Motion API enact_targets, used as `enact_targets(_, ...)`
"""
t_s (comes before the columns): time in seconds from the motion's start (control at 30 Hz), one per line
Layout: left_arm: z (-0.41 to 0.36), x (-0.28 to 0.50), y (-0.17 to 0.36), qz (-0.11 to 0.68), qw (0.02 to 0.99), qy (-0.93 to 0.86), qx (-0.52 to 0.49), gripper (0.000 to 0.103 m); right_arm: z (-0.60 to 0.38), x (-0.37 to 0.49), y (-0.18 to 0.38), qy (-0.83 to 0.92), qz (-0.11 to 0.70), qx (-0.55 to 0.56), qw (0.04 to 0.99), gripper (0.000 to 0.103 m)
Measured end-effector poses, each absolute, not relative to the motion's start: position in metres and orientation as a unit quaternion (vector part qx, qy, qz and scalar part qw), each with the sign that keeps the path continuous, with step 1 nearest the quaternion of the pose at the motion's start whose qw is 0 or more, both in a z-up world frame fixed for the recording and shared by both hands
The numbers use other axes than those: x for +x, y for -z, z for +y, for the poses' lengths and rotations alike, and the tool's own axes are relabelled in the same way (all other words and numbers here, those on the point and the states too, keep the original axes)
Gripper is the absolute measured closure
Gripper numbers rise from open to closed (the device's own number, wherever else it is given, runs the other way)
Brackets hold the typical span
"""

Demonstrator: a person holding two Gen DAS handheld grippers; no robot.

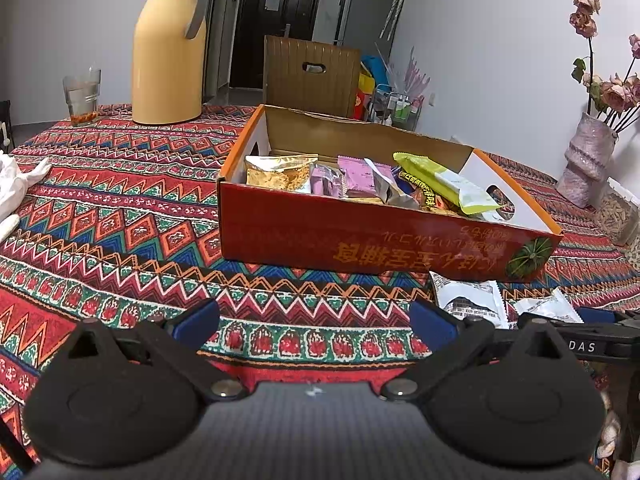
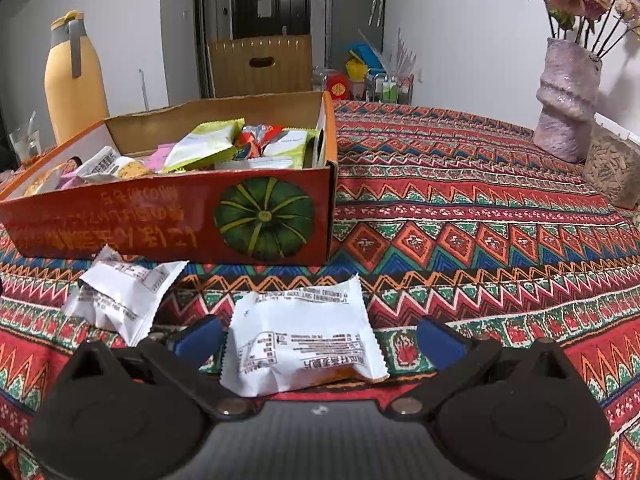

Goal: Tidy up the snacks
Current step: 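Grasp a white cracker packet with the right gripper while the left gripper grasps another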

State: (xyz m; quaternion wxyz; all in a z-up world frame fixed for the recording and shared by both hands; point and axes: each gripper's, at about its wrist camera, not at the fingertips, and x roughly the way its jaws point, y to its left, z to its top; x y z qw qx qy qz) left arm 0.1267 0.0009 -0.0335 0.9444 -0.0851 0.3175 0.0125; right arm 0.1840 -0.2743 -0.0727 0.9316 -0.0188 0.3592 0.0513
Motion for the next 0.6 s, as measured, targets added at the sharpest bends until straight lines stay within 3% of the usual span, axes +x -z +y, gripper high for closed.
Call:
enact_targets(0.17,0.0,0.126,0.033,0.315,0.945,-0.014,-0.084,0.0,-0.274,0.184,0.073,-0.059,0.358,-0.018,0.932,0.001)
enact_targets(0.27,-0.001,0.126,0.033,0.316,0.945,-0.016,-0.084,0.0,-0.274,0.18,0.072,-0.069,0.348,-0.018,0.935,0.012)
enact_targets(0.33,-0.001,0.126,0.033,0.317,0.945,-0.017,-0.084,0.0,-0.274,0.177,0.07,-0.074,0.342,-0.019,0.937,0.028)
enact_targets(0.47,-0.001,0.126,0.034,0.318,0.944,-0.018,-0.083,0.0,-0.272,0.173,0.068,-0.089,0.333,-0.021,0.938,0.05)
enact_targets(0.6,-0.002,0.127,0.035,0.32,0.944,-0.02,-0.081,0.0,-0.27,0.17,0.066,-0.098,0.327,-0.025,0.939,0.057)
